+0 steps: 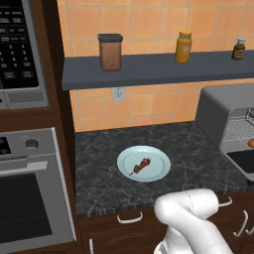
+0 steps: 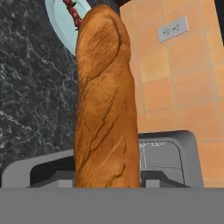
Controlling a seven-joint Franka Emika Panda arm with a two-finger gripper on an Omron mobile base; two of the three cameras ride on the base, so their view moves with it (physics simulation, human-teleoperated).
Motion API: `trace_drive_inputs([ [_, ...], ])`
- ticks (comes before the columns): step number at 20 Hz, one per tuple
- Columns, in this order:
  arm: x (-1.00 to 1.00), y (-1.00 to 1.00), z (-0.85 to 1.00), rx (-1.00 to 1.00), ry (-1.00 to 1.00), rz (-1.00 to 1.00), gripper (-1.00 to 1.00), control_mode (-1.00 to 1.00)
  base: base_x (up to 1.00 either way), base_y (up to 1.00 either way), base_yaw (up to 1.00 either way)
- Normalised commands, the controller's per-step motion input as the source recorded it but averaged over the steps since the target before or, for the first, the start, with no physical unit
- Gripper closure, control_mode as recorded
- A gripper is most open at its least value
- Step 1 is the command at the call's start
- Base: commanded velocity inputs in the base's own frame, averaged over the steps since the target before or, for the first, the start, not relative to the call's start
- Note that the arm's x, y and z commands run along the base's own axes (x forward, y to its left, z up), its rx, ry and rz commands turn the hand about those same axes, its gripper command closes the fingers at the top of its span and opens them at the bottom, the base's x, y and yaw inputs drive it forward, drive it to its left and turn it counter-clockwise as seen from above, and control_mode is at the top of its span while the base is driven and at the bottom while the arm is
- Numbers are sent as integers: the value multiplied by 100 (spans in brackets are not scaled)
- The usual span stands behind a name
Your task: Pick up the kebab skewer and baguette bread, and place them inside the toaster oven. Close the toaster oven door and start by setting the timer.
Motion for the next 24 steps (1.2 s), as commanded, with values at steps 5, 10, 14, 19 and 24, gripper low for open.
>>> trace_drive_inputs([
  [5,33,-68,0,-1,-5,15,100,-100,0,0,0],
  [10,50,-32,0,0,0,11,100,-100,0,0,0],
  [14,54,-31,-7,0,0,11,100,-100,0,0,0],
  [19,54,-35,-3,0,0,11,100,-100,0,0,0],
  [24,45,-34,-33,-1,0,3,100,-100,0,0,0],
])
